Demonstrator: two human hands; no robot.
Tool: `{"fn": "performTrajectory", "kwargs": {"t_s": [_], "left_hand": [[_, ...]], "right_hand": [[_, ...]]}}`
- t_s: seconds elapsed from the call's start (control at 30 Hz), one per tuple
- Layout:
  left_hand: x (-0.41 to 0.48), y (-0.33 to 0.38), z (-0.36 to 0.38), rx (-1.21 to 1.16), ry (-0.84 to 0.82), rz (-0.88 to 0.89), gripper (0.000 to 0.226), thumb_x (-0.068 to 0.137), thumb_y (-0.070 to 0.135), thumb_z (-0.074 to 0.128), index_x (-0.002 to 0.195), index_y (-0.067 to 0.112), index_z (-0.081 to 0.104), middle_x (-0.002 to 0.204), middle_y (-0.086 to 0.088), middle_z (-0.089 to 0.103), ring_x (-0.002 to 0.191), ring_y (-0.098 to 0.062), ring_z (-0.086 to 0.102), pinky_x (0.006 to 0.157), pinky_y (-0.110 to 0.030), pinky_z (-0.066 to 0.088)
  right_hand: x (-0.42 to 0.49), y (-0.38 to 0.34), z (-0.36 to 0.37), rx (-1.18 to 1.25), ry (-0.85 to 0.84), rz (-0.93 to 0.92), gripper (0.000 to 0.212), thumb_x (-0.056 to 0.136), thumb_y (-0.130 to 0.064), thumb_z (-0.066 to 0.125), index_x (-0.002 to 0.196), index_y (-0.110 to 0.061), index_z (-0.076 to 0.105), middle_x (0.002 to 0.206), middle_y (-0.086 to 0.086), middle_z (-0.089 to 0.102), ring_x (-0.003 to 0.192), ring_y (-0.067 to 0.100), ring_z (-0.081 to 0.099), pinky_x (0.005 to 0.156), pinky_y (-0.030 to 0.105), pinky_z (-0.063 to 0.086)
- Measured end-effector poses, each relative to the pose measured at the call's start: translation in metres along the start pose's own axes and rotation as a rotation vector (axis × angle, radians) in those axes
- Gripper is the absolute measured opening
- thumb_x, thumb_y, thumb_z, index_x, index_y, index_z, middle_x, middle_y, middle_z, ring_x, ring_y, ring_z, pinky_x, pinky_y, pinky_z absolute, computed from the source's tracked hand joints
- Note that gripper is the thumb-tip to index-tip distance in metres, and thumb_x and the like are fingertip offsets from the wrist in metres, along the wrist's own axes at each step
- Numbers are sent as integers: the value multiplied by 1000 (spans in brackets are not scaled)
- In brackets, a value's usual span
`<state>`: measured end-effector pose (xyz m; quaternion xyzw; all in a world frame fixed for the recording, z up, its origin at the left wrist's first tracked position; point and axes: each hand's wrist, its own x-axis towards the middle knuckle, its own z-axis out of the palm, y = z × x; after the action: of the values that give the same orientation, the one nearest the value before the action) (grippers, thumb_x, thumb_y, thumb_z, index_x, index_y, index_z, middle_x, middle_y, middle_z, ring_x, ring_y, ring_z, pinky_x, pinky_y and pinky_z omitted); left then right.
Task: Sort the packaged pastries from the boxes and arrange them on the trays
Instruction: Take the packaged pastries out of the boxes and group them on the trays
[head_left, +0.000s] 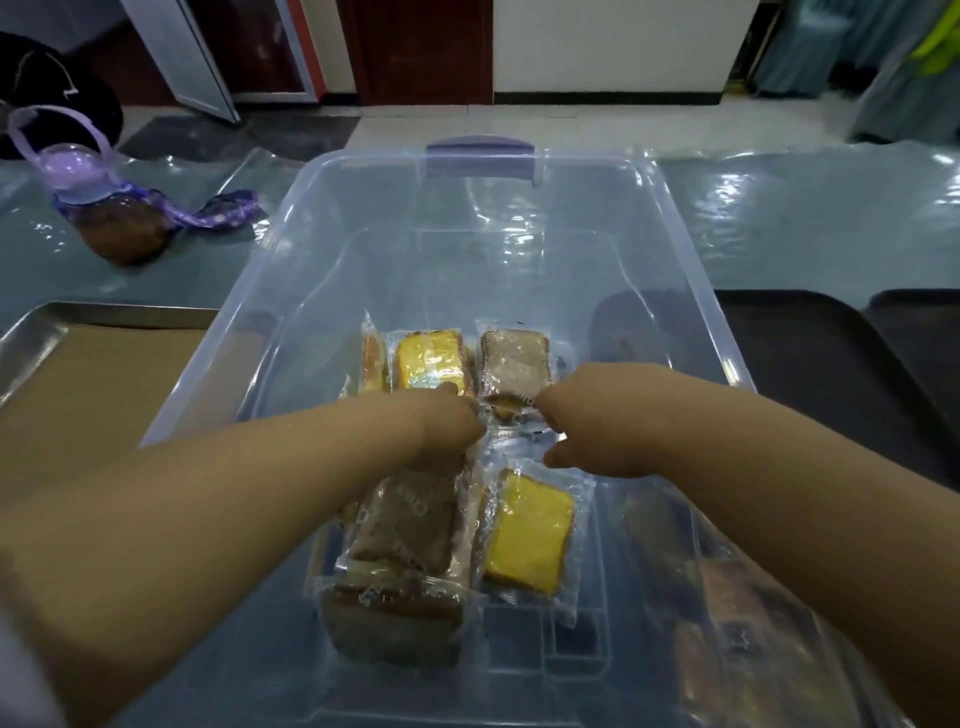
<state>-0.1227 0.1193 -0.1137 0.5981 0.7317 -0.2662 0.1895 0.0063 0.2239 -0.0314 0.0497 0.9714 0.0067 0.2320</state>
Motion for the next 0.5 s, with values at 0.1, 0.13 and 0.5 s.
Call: {"fn": "performTrajectory", "kwargs": {"t_s": [0.1, 0.13, 0.5], "left_hand": [[10, -3, 4, -91, -41, 7, 37, 90, 11, 53, 126, 11, 48, 128, -8, 49, 111, -24, 47, 92, -35, 46], [12, -4, 4, -133, -66, -4, 39, 91, 10, 52, 129, 12, 45, 127, -8, 48, 105, -21, 48, 88, -32, 46], [6, 1, -4, -95, -71, -37, 32, 91, 6, 51, 122, 8, 53, 114, -9, 58, 100, -24, 55, 78, -30, 44]], "right_hand": [[1, 2, 2, -8, -2, 10, 36, 95, -41, 51, 120, -15, 54, 119, 5, 59, 103, 24, 56, 72, 29, 36], [1, 2, 3, -12, -7, 13, 35, 95, -40, 51, 119, -14, 55, 117, 5, 59, 97, 23, 55, 72, 29, 37], [8, 3, 4, -38, -76, 67, 37, 94, -43, 51, 116, -15, 58, 108, 3, 60, 93, 22, 56, 74, 34, 44]]}}
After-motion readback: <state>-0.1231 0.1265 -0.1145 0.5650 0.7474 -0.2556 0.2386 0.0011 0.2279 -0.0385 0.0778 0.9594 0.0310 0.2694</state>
